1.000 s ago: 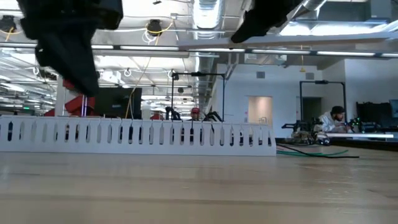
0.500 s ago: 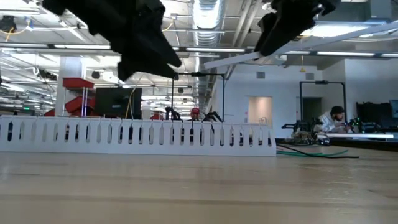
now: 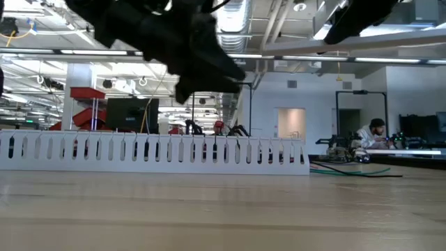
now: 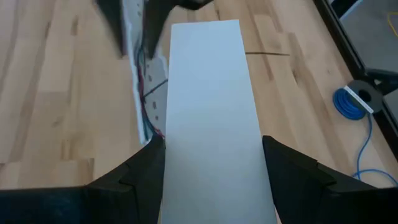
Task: Ziptie cables
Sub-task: Close the white cable duct
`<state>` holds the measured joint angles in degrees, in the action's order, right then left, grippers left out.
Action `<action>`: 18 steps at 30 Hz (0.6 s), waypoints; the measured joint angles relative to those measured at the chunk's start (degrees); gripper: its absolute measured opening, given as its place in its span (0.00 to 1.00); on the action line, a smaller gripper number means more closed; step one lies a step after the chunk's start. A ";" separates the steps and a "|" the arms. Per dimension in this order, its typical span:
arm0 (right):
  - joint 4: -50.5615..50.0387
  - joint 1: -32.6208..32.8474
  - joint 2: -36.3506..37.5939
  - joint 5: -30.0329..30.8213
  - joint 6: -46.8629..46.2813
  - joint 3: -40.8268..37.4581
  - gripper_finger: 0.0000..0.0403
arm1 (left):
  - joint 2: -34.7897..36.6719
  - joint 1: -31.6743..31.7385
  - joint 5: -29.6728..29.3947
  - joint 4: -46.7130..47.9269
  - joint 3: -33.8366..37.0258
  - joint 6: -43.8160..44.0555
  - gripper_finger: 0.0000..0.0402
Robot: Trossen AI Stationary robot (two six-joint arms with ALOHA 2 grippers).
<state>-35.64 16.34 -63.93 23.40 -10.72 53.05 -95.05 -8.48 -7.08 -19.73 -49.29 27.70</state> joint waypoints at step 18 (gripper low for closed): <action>-3.87 1.61 -0.08 -0.11 -0.22 -0.08 0.55 | -7.82 -0.24 -2.02 28.96 -19.05 -0.77 0.31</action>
<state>-39.51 17.95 -64.01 23.29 -10.94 52.97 -102.87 -8.72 -9.10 9.22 -68.34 26.93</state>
